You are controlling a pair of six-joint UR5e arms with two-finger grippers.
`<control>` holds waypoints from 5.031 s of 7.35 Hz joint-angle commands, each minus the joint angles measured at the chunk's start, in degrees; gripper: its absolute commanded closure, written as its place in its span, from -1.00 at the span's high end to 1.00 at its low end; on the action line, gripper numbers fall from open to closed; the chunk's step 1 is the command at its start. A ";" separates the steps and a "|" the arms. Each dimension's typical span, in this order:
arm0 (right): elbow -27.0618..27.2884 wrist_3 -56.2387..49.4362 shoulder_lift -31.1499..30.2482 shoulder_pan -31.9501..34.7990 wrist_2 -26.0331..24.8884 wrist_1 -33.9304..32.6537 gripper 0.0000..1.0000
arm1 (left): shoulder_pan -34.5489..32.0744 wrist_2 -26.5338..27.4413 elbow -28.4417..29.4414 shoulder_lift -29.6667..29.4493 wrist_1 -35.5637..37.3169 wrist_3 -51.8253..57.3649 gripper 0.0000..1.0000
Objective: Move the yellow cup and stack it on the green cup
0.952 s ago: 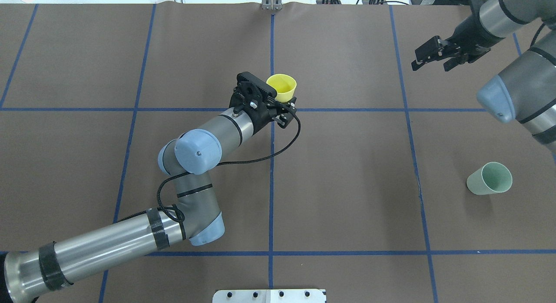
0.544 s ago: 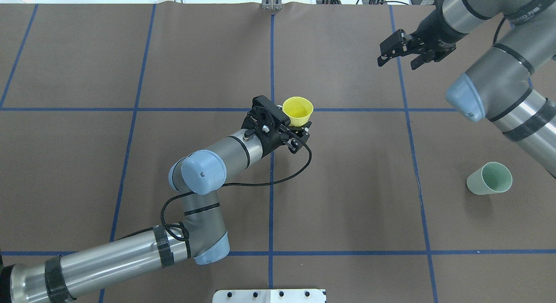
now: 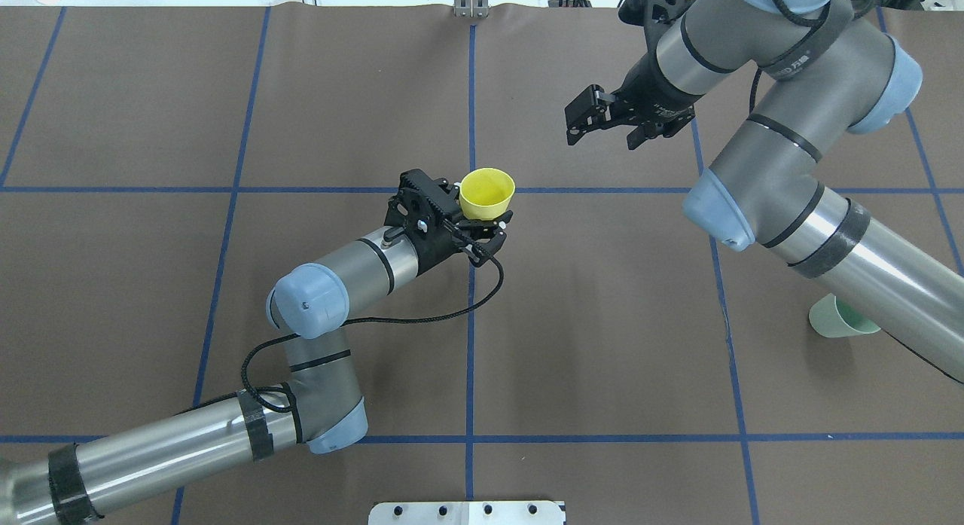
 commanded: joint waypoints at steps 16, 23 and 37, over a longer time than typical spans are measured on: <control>-5.65 0.77 6.98 -7.86 0.15 -0.07 0.56 | 3.84 6.99 -1.47 1.96 -3.89 9.25 0.30; -5.30 3.05 6.89 -9.36 1.73 0.02 -0.15 | 3.75 7.08 -1.91 1.78 -3.98 9.16 0.30; 8.03 4.99 -4.24 -3.84 6.56 -0.86 -1.00 | 4.10 8.90 -2.97 1.95 -4.16 8.46 0.99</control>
